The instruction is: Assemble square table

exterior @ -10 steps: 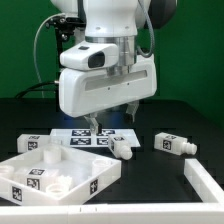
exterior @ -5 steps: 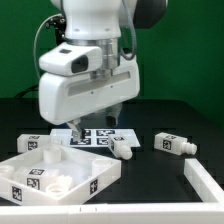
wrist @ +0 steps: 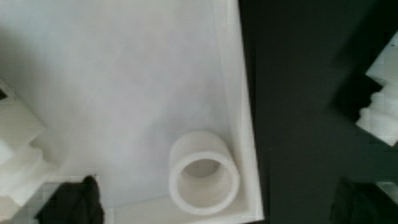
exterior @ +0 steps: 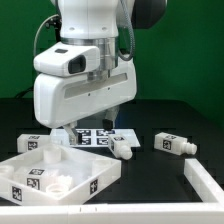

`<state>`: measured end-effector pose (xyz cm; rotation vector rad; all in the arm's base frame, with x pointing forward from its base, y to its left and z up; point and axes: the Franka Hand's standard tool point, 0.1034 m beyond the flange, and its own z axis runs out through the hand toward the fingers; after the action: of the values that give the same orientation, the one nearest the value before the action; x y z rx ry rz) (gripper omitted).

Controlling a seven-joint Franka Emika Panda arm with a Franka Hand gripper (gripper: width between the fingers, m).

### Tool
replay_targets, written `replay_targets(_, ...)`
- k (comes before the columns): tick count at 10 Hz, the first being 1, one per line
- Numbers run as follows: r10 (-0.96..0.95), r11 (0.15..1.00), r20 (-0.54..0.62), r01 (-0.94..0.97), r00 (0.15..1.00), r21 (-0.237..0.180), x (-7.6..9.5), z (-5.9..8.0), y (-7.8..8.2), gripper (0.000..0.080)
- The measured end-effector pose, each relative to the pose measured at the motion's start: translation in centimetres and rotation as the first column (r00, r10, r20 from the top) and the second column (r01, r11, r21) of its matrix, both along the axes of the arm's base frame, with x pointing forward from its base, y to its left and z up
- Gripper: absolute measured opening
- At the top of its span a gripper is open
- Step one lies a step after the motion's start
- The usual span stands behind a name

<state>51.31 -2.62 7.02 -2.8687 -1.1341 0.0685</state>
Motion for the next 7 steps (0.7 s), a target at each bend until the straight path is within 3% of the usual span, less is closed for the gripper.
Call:
replay_targets(2, -0.08, 0.997, 0.015, 0.08, 0.997, -0.006, 0.8, 0.5, -1.0, 0.0649)
replay_targets(4, -0.285, 0.958, 0.01, 0.285, 0.958, 0.019, 0.6, 0.5, -1.8, 0.0649)
replay_targets(7, -0.244, 0.97, -0.001, 0.244, 0.97, 0.02, 0.4, 0.4, -2.3, 0.0649)
